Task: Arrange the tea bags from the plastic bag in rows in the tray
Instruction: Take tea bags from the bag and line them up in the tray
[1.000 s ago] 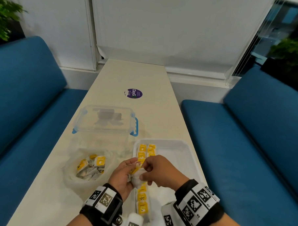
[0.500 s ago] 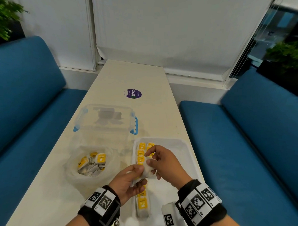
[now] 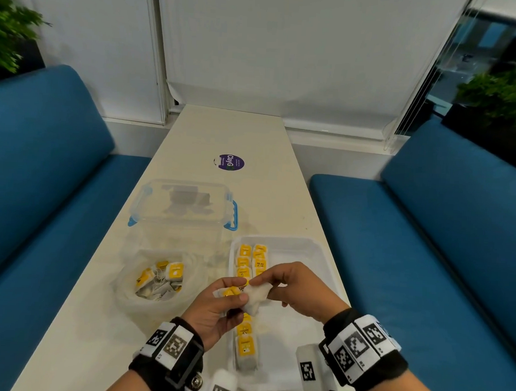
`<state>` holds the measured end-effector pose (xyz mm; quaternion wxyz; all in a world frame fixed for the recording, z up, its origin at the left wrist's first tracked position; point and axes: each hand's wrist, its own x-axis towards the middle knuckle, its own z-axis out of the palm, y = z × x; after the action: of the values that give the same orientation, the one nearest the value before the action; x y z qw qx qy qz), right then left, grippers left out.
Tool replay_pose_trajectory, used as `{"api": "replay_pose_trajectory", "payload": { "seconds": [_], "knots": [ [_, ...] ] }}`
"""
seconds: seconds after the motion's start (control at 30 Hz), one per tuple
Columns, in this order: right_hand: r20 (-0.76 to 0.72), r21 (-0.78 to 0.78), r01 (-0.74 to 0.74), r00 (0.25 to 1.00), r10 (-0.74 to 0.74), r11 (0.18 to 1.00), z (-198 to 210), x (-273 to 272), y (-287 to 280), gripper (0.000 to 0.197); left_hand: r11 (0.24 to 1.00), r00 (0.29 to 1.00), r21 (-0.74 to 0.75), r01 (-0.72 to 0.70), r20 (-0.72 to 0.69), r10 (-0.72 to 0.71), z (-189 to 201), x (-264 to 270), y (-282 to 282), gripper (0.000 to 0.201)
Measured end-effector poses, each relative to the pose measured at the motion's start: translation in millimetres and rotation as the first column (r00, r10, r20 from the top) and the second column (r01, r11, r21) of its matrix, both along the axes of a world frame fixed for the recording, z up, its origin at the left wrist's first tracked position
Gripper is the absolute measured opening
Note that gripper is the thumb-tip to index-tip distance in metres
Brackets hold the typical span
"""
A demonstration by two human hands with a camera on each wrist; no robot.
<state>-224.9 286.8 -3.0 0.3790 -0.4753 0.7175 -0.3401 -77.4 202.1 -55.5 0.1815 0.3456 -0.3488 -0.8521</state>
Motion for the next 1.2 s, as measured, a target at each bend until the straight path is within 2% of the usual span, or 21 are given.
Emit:
{"api": "replay_pose_trajectory", "payload": {
  "seconds": [0.13,0.27,0.3,0.4,0.53,0.7,0.83,0.93,1.03,1.17,1.2],
  "knots": [
    [-0.002,-0.048,0.014,1.000,-0.014,0.999,-0.6,-1.1,0.1,0.017,0.999,0.999,0.002,-0.040,0.018,0.040,-1.5,-2.3,2.3,0.012],
    [-0.027,-0.029,0.070,0.997,-0.071,0.997,-0.1,-5.5,0.4,0.023,0.981,0.980,0.030,-0.193,0.058,0.191,-7.5,-1.5,-2.8,0.012],
    [-0.062,-0.001,0.090,0.994,-0.090,0.996,-0.2,-7.7,0.0,0.024,0.976,0.975,0.043,-0.215,0.059,0.212,-8.7,0.1,-4.3,0.012],
    [-0.312,0.130,0.110,0.948,-0.065,0.985,0.1,-14.7,-1.0,0.024,0.968,0.967,0.053,-0.246,0.076,0.242,-13.3,3.7,-7.2,0.011],
    [-0.296,0.249,0.123,0.954,-0.046,0.961,2.7,-18.1,-3.1,0.014,0.971,0.968,0.041,-0.236,0.094,0.231,-14.9,4.5,-8.4,0.011],
    [-0.389,0.332,0.173,0.921,-0.033,0.927,-6.7,-24.7,-17.0,0.026,0.980,0.978,0.047,-0.195,0.089,0.191,-14.8,4.4,-9.0,0.016],
    [-0.361,0.449,0.151,0.932,0.024,0.881,-23.8,-28.1,-29.4,0.005,0.983,0.982,0.063,-0.175,0.081,0.170,-15.1,5.4,-9.4,0.018],
    [-0.321,0.531,0.131,0.945,0.055,0.837,-36.8,-28.1,-37.1,0.012,0.984,0.984,0.068,-0.166,0.081,0.161,-16.5,6.5,-10.5,0.018],
    [-0.262,0.585,0.108,0.963,0.062,0.804,-48.4,-27.8,-43.3,0.005,0.984,0.984,0.074,-0.163,0.079,0.157,-18.3,8.1,-12.0,0.018],
    [-0.253,0.593,0.137,0.967,0.022,0.793,-58.8,-28.3,-51.9,0.002,0.986,0.986,0.070,-0.153,0.081,0.147,-20.6,9.9,-13.9,0.020],
    [-0.255,0.589,0.153,0.967,0.003,0.794,-60.6,-29.2,-54.4,0.008,0.987,0.986,0.066,-0.148,0.080,0.143,-21.0,9.9,-14.4,0.020]
  ]
}}
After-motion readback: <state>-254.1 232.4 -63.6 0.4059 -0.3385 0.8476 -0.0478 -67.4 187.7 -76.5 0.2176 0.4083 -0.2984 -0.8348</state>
